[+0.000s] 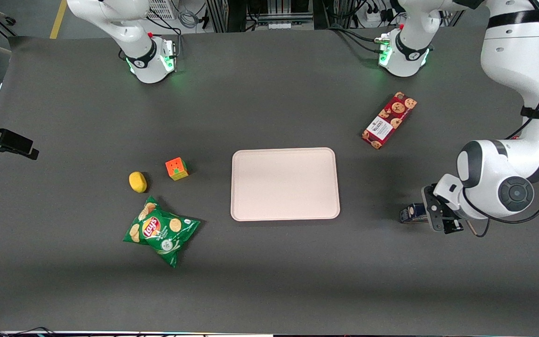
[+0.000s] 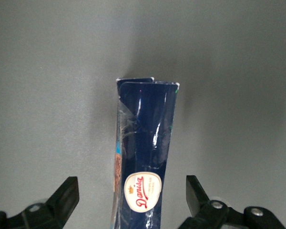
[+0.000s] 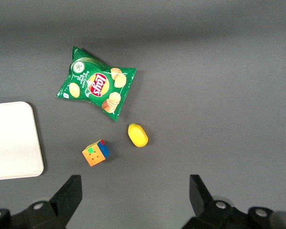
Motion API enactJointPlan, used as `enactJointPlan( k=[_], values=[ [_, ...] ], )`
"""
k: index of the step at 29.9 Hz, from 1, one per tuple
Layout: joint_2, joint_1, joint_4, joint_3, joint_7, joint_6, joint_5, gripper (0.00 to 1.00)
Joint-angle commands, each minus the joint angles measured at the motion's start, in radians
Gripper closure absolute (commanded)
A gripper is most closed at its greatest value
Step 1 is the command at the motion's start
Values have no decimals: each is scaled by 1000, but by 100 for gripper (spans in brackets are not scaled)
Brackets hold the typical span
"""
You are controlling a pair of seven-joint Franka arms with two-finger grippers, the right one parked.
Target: Place cookie box on tray
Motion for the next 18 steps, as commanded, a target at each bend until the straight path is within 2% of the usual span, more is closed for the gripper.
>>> enactJointPlan(
  k=[1,7,10,18],
  values=[
    [-6,-5,-2,3,-2,10,-17,31],
    [-6,-10,13,3,-4,1,-17,81],
    [-6,-12,21,2,-5,-1,-16,100],
    [-38,-15,76,-7,-54,-60,-19,100]
  ],
)
